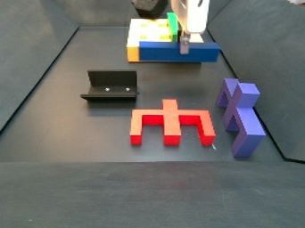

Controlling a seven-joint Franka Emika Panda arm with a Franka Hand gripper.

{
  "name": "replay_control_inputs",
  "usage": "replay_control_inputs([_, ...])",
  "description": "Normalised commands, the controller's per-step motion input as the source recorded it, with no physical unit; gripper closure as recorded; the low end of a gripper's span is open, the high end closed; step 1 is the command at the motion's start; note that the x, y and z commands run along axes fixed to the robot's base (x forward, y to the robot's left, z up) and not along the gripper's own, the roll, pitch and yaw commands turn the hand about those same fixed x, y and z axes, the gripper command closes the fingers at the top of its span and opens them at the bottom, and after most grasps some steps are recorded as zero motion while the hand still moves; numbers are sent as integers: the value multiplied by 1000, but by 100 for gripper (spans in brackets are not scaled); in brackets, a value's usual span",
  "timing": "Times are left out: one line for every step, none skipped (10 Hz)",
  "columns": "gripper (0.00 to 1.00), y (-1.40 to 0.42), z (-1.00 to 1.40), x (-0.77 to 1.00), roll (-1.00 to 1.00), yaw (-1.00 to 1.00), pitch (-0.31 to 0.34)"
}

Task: Pick up the blue object. Move up. Move to above the board. Insert the blue object.
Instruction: Move to above the board.

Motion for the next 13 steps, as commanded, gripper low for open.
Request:
replay_control_inputs([100,-1,1400,1,0,16,7])
replay_control_inputs([100,-6,1400,-37,-40,3,36])
replay_control_inputs([100,-1,1400,-16,-60,-4,32])
replay_control_inputs([100,-1,1400,24,-67,-8,71])
replay_control_inputs([100,-7,1400,27,-56,-11,100])
replay_control_inputs([100,0,766,3,-52,-5,95])
replay_control_inputs([100,2,489,19,-50,-9,73])
replay_control_inputs([100,3,215,41,-44,-8,65])
replay_control_inputs([100,3,170,24,-43,-6,70])
replay_control_inputs([100,-1400,326,339,-18,1000,38])
replay_control_inputs([100,-1400,301,344,1,1000,43])
replay_control_inputs([100,-1400,295,370,2,1000,51])
replay_control_inputs([100,-1400,300,450,-6,1000,64])
